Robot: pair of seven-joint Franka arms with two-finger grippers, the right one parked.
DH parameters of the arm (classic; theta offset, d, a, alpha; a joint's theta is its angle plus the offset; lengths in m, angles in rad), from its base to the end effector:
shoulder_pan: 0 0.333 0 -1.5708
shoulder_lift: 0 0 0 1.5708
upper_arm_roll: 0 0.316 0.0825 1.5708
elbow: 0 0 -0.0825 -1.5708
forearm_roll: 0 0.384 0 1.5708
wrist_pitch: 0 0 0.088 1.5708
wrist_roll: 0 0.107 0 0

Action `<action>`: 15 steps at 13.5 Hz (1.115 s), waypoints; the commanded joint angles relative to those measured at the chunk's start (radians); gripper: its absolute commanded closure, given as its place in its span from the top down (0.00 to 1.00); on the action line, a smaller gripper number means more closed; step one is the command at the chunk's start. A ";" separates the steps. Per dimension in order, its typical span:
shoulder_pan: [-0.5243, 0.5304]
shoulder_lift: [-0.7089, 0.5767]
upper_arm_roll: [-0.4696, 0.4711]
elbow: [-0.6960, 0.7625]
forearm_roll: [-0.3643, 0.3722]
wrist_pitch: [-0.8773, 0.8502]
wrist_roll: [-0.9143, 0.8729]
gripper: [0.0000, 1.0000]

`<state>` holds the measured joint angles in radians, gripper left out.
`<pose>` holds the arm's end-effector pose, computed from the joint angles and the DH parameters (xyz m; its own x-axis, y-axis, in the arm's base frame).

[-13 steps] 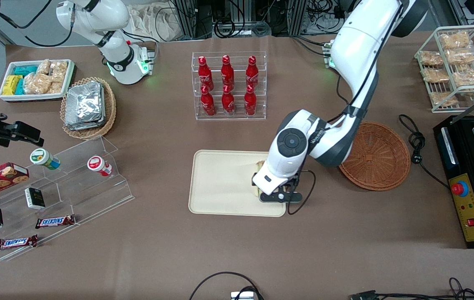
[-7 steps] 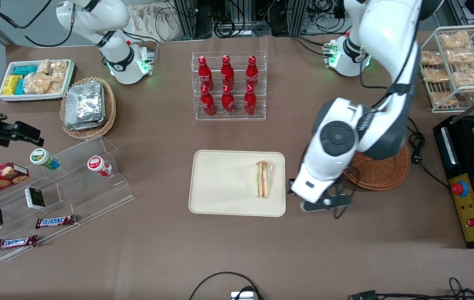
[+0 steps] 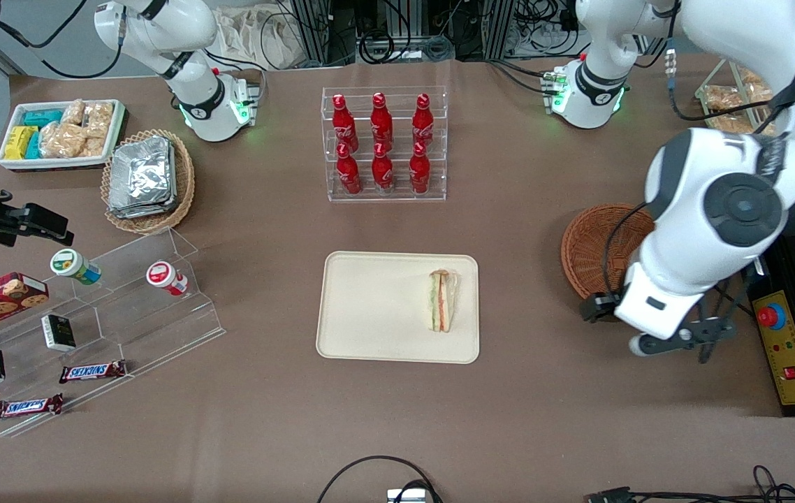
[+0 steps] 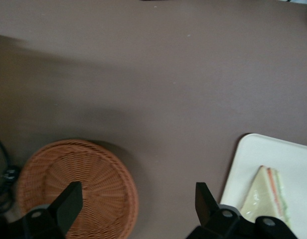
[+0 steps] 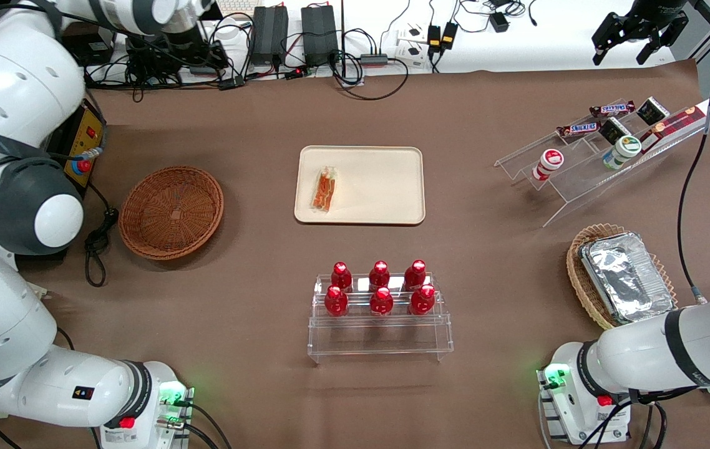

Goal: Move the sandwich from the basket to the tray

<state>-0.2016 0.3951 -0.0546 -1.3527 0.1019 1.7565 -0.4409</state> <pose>0.6609 -0.1572 0.5009 0.9849 0.1683 0.0417 0.1708 -0.9830 -0.0680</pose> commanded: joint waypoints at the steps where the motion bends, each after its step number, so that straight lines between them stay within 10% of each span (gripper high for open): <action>1: 0.060 -0.061 -0.010 -0.017 -0.007 -0.072 0.117 1.00; 15: 0.199 -0.420 -0.014 -0.141 -0.096 -0.298 0.421 1.00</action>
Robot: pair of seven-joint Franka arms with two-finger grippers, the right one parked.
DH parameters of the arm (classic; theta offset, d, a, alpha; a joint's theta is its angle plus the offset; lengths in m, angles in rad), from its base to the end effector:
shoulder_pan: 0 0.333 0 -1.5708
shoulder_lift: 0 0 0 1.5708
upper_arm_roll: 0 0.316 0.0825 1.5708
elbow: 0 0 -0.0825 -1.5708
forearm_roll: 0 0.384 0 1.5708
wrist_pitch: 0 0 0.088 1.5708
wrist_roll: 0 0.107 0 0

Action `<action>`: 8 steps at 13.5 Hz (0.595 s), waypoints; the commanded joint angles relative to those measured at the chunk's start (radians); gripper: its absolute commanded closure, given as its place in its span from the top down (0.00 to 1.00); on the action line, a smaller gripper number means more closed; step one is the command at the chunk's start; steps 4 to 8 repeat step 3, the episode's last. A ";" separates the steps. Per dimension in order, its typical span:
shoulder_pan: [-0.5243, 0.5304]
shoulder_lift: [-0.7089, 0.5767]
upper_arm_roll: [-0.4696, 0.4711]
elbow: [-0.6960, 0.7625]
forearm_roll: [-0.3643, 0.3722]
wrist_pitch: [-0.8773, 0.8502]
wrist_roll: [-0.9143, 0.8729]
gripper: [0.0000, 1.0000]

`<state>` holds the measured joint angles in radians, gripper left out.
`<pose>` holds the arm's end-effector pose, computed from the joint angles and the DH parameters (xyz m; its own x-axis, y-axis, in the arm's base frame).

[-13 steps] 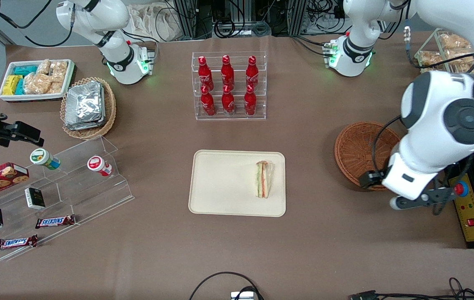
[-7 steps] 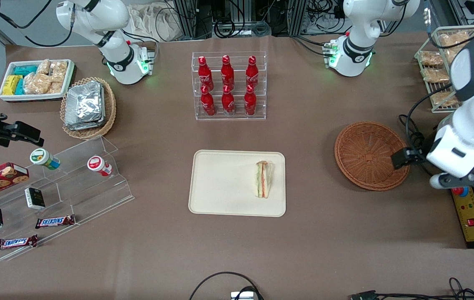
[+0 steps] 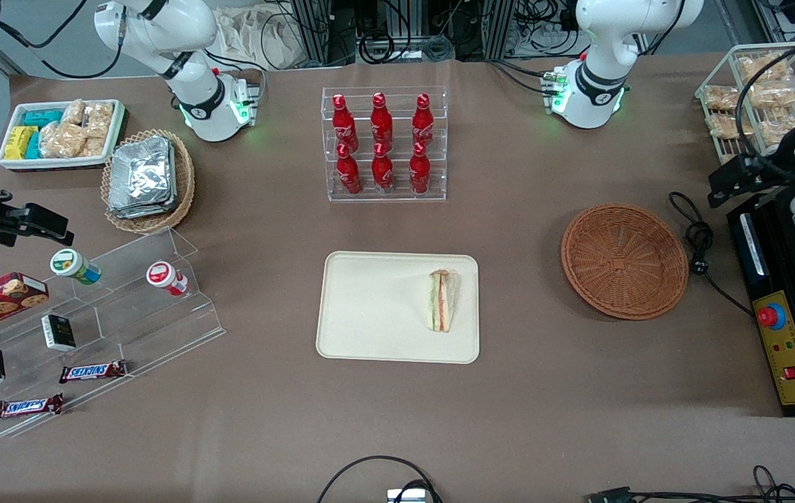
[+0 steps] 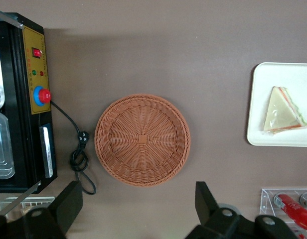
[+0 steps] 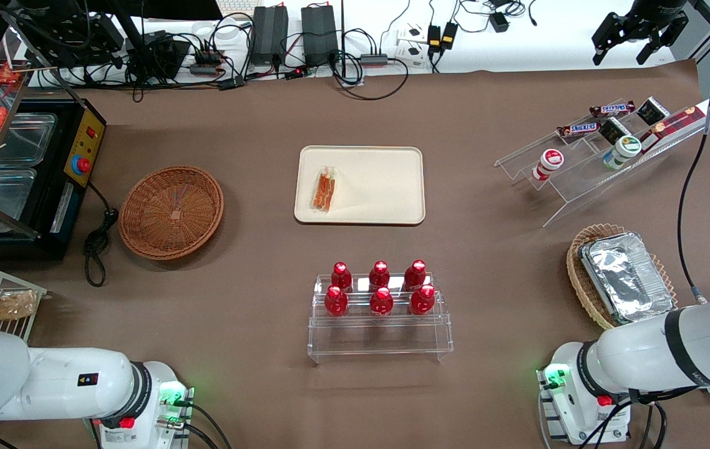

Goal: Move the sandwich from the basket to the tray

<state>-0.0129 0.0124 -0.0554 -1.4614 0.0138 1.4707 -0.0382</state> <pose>0.5471 -0.0356 0.6600 0.9996 -0.0287 -0.0026 -0.0287 -0.9995 -0.0132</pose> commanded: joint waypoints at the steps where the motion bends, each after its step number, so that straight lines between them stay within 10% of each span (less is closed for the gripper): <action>1: 0.017 -0.043 -0.020 -0.034 -0.008 -0.016 0.018 1.00; 8: 0.040 -0.055 -0.050 -0.036 -0.006 -0.024 0.018 1.00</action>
